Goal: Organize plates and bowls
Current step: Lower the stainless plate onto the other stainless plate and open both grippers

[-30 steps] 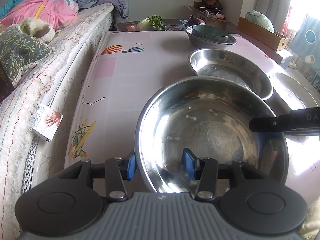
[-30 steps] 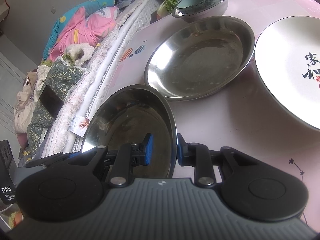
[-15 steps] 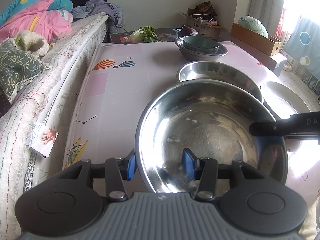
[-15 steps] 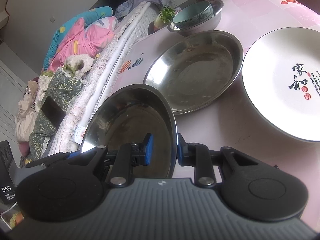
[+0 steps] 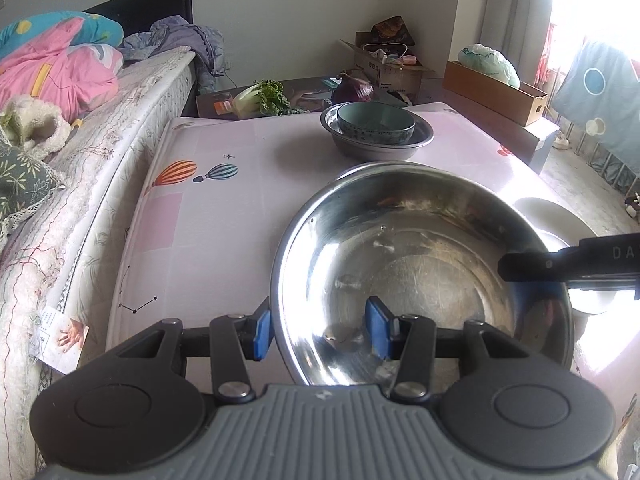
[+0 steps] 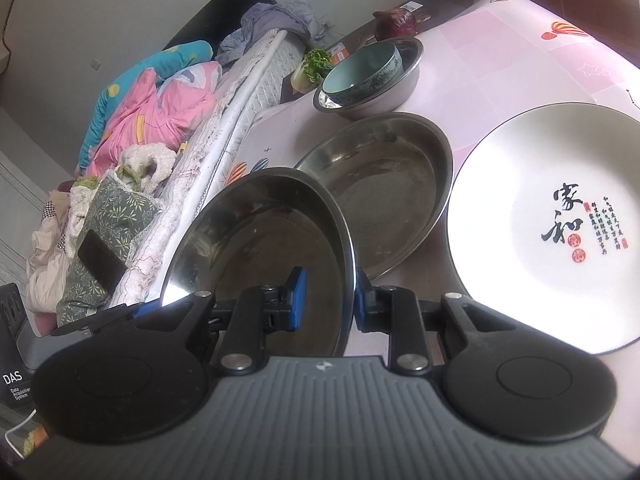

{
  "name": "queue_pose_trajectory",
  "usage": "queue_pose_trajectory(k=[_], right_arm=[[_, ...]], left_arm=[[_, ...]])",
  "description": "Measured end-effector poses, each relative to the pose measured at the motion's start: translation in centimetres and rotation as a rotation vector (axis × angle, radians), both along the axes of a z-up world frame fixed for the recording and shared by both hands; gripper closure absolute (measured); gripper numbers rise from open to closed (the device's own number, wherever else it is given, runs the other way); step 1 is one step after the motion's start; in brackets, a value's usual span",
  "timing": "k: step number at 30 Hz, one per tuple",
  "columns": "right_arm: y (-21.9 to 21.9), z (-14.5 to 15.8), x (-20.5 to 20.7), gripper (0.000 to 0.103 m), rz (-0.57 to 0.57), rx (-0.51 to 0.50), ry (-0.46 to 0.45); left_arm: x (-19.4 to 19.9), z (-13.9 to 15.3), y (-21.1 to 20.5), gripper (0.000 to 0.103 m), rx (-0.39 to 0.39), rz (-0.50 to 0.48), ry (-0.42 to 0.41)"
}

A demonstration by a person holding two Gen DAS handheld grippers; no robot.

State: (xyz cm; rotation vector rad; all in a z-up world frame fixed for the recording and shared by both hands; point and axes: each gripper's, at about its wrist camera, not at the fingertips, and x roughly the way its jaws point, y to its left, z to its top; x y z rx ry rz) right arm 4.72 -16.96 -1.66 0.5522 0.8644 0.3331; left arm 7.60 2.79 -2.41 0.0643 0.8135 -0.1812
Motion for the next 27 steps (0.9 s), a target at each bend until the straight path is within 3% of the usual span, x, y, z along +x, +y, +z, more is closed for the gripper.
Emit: queue_pose_trajectory(k=[15,23,27], right_arm=[[-3.6,-0.6,5.7,0.079,-0.077,-0.015,0.018],[-4.2,-1.3,7.8,0.079,-0.104,-0.037,0.026],[-4.4,-1.4,8.2,0.074,-0.122,-0.067,0.029]], left_arm=[[7.2,-0.9,-2.8,0.055,-0.034,-0.049,0.041],[8.9,-1.7,-3.3,0.055,-0.021,-0.064,0.052],[9.0,-1.9,-3.5,0.055,-0.017,-0.068,0.048]])
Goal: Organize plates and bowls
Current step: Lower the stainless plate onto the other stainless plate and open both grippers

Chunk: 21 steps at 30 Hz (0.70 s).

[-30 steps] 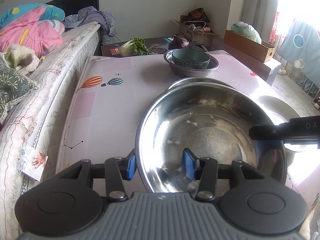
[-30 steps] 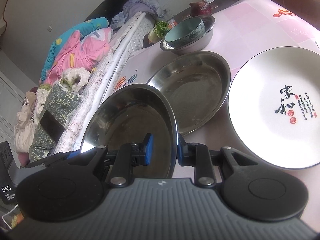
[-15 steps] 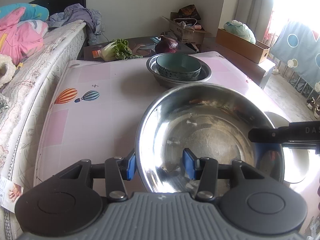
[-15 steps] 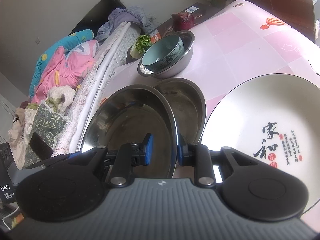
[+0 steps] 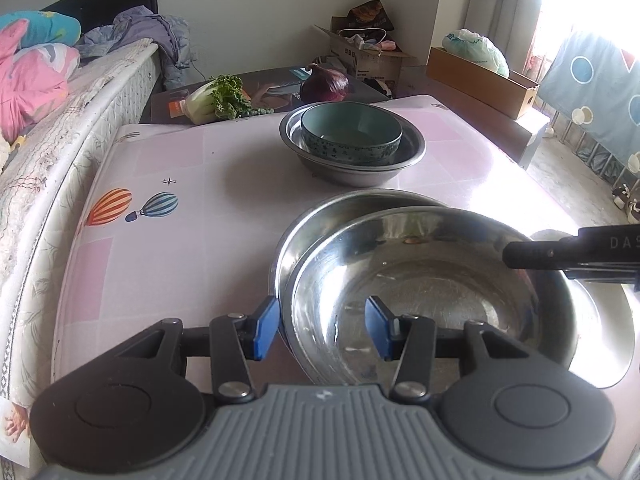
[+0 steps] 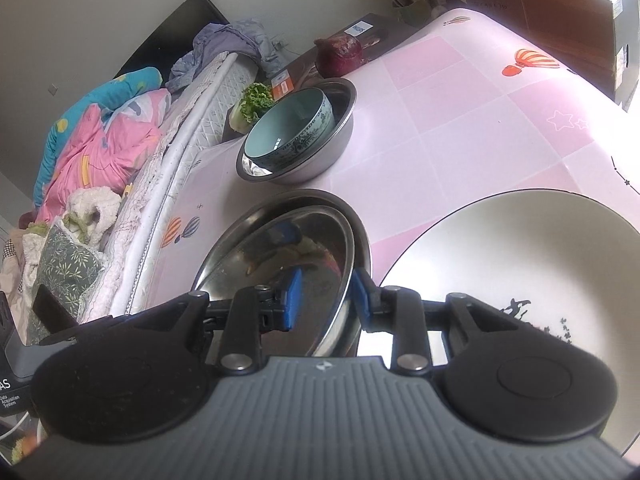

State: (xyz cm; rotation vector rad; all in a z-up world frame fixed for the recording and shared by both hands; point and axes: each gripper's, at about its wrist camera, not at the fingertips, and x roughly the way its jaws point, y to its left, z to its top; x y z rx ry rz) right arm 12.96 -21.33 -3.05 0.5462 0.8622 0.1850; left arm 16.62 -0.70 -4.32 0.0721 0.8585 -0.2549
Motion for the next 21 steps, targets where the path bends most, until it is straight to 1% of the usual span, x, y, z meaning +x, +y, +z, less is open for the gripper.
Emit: queue_pose_trajectory(k=[3,5,6,10,13,15,21], right_arm=[[-0.4,0.0,0.2,0.07,-0.013,-0.002,-0.005],[-0.5,0.1,0.3,0.062,-0.026,-0.013,-0.009],[-0.5,0.2,0.3,0.058,-0.032,-0.019,-0.014],[-0.9,0.6,0.0,0.057,-0.045,-0.012,-0.028],[-1.5,1.2,-0.7,0.056,-0.054,0.007,-0.049],[-2.1,1.6,-1.5,0.055,-0.065,0.02,-0.062],[-4.7,2.3,-5.0,0.053,-0.089,0.081,-0.102]], left_arm=[[0.0,-0.1,0.1,0.053,0.001,0.003,0.001],[0.0,-0.1,0.1,0.053,0.0,0.006,0.001],[-0.1,0.0,0.2,0.05,0.006,0.012,-0.003],[-0.4,0.3,0.6,0.049,0.0,0.023,-0.006],[-1.0,0.5,0.8,0.046,0.005,0.04,-0.014],[-1.4,0.7,1.0,0.042,0.002,0.051,-0.02],[-3.7,1.7,1.0,0.042,-0.025,0.065,-0.044]])
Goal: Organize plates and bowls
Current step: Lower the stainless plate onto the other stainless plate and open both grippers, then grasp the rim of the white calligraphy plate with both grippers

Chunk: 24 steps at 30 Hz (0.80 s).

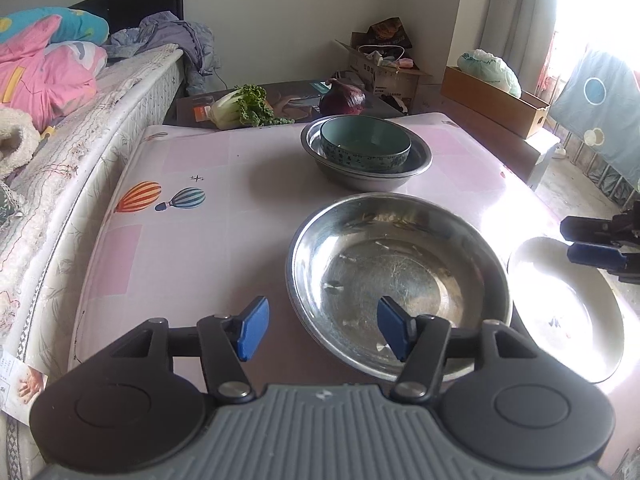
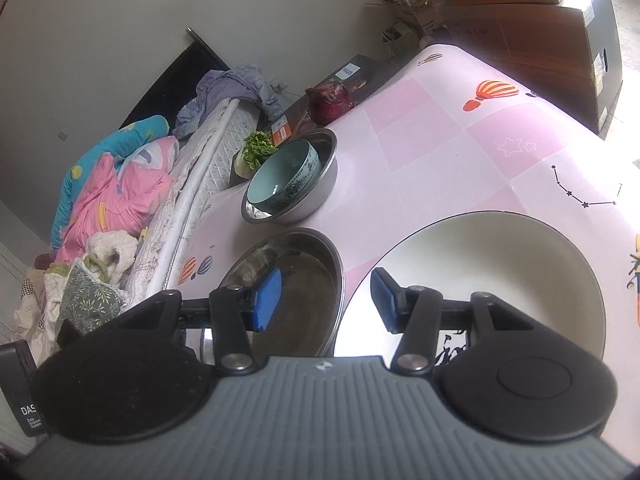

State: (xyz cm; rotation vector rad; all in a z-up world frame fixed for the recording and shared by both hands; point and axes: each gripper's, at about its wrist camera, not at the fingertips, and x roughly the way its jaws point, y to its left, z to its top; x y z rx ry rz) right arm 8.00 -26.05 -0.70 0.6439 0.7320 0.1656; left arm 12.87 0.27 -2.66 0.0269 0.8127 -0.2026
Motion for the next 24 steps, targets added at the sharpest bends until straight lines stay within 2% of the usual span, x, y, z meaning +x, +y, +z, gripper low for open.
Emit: queue_pose_trajectory(k=[8,14,19,24], right_arm=[[-5.9,-0.5,-6.0,0.052,-0.086,0.043,-0.027],[-10.6,-2.8,-9.9,0.052,-0.165,0.08,-0.001],[-13.0,-4.6,-11.3,0.052,-0.179,0.118,0.017],[-14.2,-6.3,-10.2,0.052,-0.155,0.138,0.039]], left_arm=[[-4.0,1.2,-2.5,0.041,-0.049,-0.089,-0.031],[-5.7,-0.5,-6.7,0.041,-0.095,-0.176,0.037],[-6.0,-2.2,-9.5,0.041,-0.149,-0.206,0.08],[-5.2,-3.0,-12.1,0.041,-0.186,-0.225,0.091]])
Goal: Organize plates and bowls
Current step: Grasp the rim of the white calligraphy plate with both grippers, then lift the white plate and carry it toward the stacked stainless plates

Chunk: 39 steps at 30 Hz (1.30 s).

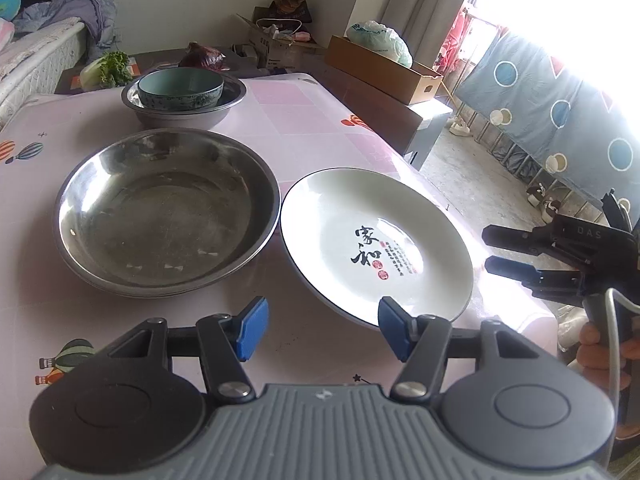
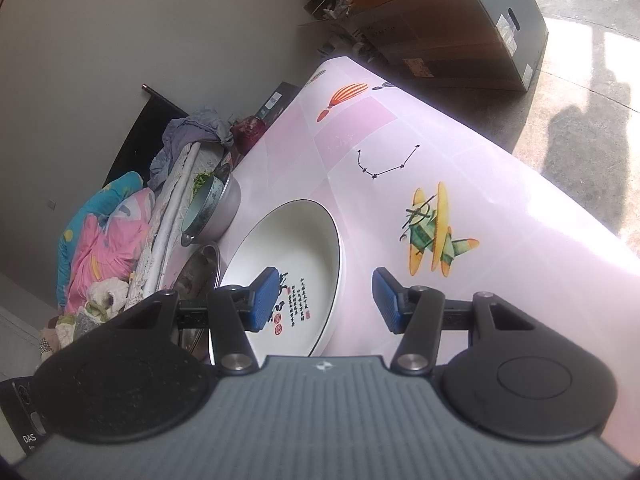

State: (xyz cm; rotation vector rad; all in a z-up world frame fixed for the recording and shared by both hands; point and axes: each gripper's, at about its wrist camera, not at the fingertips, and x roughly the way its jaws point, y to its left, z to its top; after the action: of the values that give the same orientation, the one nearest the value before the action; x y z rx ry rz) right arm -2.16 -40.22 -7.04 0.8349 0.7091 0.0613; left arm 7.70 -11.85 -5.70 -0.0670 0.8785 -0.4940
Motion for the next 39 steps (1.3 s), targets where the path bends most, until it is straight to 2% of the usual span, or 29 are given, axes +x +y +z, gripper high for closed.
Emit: queue_pose_trajectory(k=[7,11,13,15,16,18,26,39], right_arm=[[-0.2,-1.1,3.6,0.052,0.072,0.007,0.006],[0.2,-1.5,6.3,0.054,0.112,-0.022,0.037],[0.6,-1.7,7.3,0.061,0.132,-0.026,0.043],[1.0,-1.9,7.9,0.068,0.147,-0.038,0.05],[1.2,-1.9,8.2,0.073,0.155,-0.038,0.052],[1.7,-1.9,8.3,0.074,0.156,-0.048,0.061],[2.7,-1.4,6.1,0.074,0.144,-0.051,0.108],[6.6,-0.8,-1.1,0.074,0.124,-0.079,0.133]], left_arm=[[2.1,-1.4,-1.9,0.046,-0.011,0.021,0.029],[2.9,-2.3,-2.4,0.062,-0.007,0.03,0.05],[3.1,-2.8,-2.5,0.067,-0.001,0.037,0.057],[3.3,-3.1,-2.7,0.076,0.011,0.041,0.064],[3.4,-3.2,-2.7,0.076,0.013,0.041,0.066],[3.4,-3.3,-2.6,0.076,0.004,0.043,0.066],[2.0,-2.8,-2.1,0.077,0.024,0.022,0.08],[-3.1,-2.4,1.3,0.076,0.045,-0.057,0.125]])
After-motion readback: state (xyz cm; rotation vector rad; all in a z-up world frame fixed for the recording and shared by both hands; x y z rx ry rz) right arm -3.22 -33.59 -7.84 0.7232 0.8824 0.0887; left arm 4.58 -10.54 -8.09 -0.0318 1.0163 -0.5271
